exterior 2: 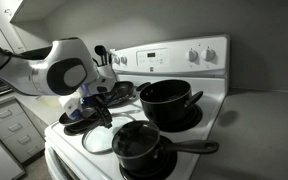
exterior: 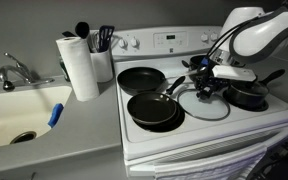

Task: Remove the lid from the big pot and put it on the stove

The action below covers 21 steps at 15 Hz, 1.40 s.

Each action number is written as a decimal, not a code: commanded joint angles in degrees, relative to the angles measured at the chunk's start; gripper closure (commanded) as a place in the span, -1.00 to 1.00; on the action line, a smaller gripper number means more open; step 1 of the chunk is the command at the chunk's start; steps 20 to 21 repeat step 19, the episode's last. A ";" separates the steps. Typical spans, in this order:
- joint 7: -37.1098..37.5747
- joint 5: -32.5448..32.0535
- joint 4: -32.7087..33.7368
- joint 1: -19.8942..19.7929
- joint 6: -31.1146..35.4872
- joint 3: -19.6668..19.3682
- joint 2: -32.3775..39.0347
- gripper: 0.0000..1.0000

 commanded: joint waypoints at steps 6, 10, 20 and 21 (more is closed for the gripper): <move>1.59 -4.22 4.91 -0.63 -9.85 0.63 -4.26 -1.00; 2.90 -5.60 8.55 -0.96 -16.54 1.09 -7.50 -1.00; 3.31 -3.86 10.57 -1.11 -18.60 1.18 -10.09 -1.00; 3.31 -3.86 10.57 -1.11 -18.60 1.18 -10.09 -1.00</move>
